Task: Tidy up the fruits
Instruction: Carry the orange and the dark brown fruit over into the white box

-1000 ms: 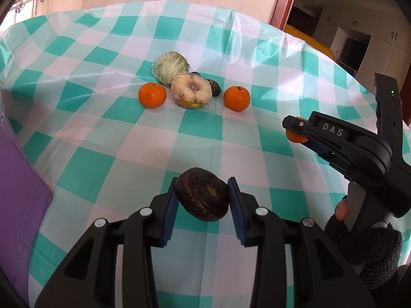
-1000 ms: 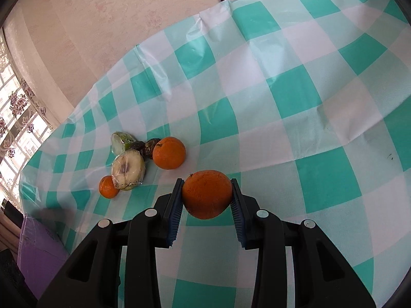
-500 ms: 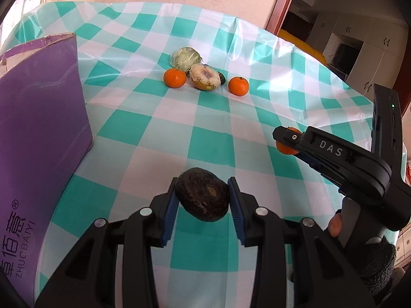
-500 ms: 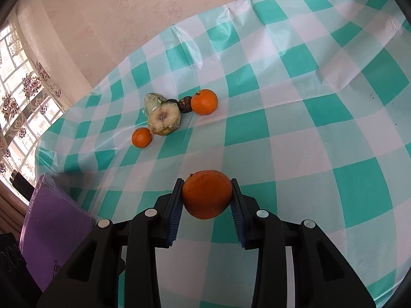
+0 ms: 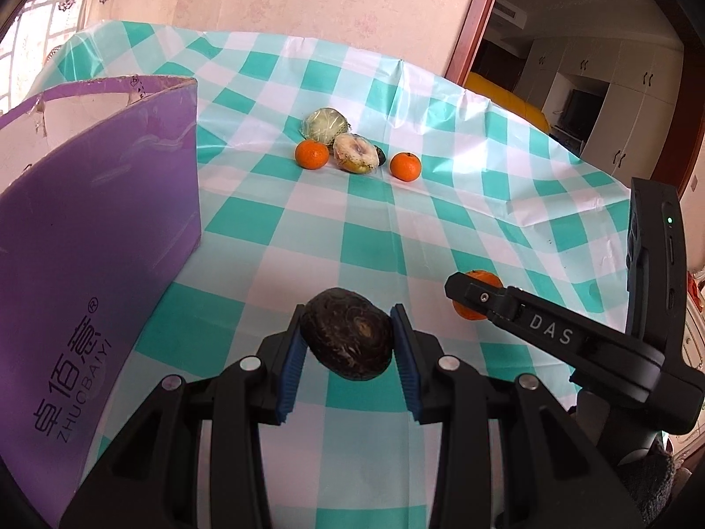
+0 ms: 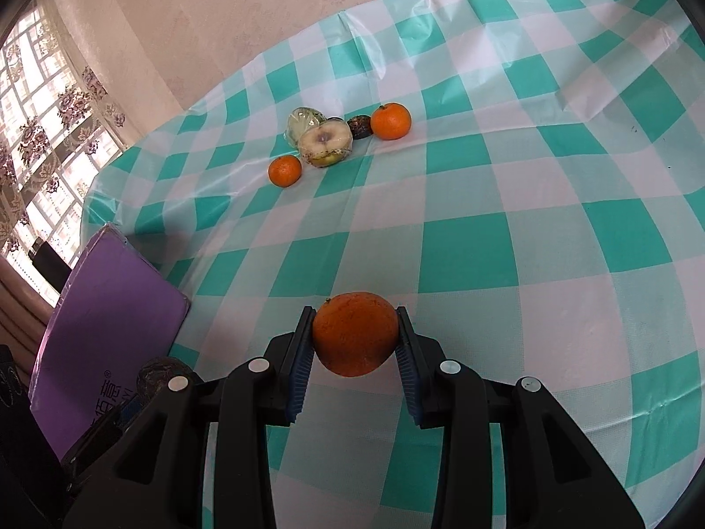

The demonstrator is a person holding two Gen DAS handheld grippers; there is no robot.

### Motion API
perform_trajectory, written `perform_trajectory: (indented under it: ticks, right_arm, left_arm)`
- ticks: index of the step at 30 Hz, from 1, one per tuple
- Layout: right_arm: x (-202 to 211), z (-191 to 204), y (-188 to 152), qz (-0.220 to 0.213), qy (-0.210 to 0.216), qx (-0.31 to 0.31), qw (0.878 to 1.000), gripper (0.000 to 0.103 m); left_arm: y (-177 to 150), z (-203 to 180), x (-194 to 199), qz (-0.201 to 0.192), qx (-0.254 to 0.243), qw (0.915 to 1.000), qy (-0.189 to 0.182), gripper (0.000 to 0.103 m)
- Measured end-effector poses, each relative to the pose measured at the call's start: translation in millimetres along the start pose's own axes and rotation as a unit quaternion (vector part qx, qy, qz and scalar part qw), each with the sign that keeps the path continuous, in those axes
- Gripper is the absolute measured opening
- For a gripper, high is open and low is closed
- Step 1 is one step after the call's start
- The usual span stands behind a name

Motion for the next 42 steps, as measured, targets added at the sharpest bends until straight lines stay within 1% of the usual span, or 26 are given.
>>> perform_trajectory:
  ticks: [3,6,9,11,14,18,20,22,24,28,30,33,39,42]
  right_arm:
    - [5.4,4.4,-3.0,-0.012,0.005,0.003,1.0,0.036]
    - [10.9,13.2,-5.6,-0.027,0.014,0.015,0.999,0.036]
    - [12.5,19.8,-8.6,-0.028,0.029,0.014,0.999,0.036]
    - [14.8,25.4,-11.4,-0.03,0.047,0.008,0.998,0.036]
    - [18.9,39.4,-16.4,-0.032,0.064,0.011,0.997,0.036]
    - [30.4,72.4,-19.0,-0.041,0.088,0.044,0.994,0.036]
    - [38.7,93.4,-19.0,-0.048,0.1,0.068,0.991,0.036]
    - [47.4,116.3,-20.6,-0.057,0.108,0.097,0.988,0.036]
    - [54.3,140.0,-24.1,-0.063,0.115,0.13,0.983,0.036]
    - [61.6,185.5,-33.5,-0.067,0.12,0.191,0.972,0.036]
    - [62.4,205.4,-39.1,-0.068,0.119,0.22,0.966,0.036]
    - [59.8,232.4,-47.1,-0.066,0.124,0.256,0.956,0.036]
    - [44.6,280.2,-60.5,-0.051,0.114,0.321,0.939,0.036]
    - [31.1,304.7,-68.5,-0.032,0.088,0.365,0.926,0.036]
  left_arm:
    - [0.1,1.4,7.4,-0.014,0.0,0.9999,-0.007,0.038]
    - [-4.3,-0.4,22.0,-0.036,-0.012,0.9993,-0.006,0.038]
    - [-5.7,-2.3,43.1,-0.056,-0.021,0.9982,0.001,0.038]
    - [-2.8,-1.4,64.0,-0.078,-0.023,0.9967,0.005,0.038]
    - [3.7,7.2,102.6,-0.121,-0.023,0.9922,0.019,0.038]
    - [8.5,33.6,154.5,-0.168,-0.002,0.9848,0.044,0.038]
    - [11.4,51.3,176.4,-0.184,0.01,0.9803,0.07,0.038]
    - [12.6,73.7,195.8,-0.19,0.025,0.9761,0.102,0.038]
    - [14.0,97.4,208.1,-0.186,0.044,0.9743,0.119,0.038]
    - [12.2,145.3,219.4,-0.161,0.076,0.9722,0.152,0.038]
    - [8.2,168.3,222.4,-0.155,0.094,0.9676,0.176,0.038]
    - [3.2,197.9,223.1,-0.142,0.121,0.9638,0.19,0.038]
    - [-5.8,234.2,214.8,-0.101,0.146,0.9591,0.221,0.038]
    - [-8.0,243.8,206.9,-0.07,0.142,0.9577,0.24,0.038]
Point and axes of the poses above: each gripper's, at about its wrist camera, not at the fingertips, and x roughly against the way its jaws point, z to its left, y to its top, the point moved 5 cm from there along -x, roughly the way its jaws point, and after that the axes turned 8 degrees about z, right-handed, at the moved point
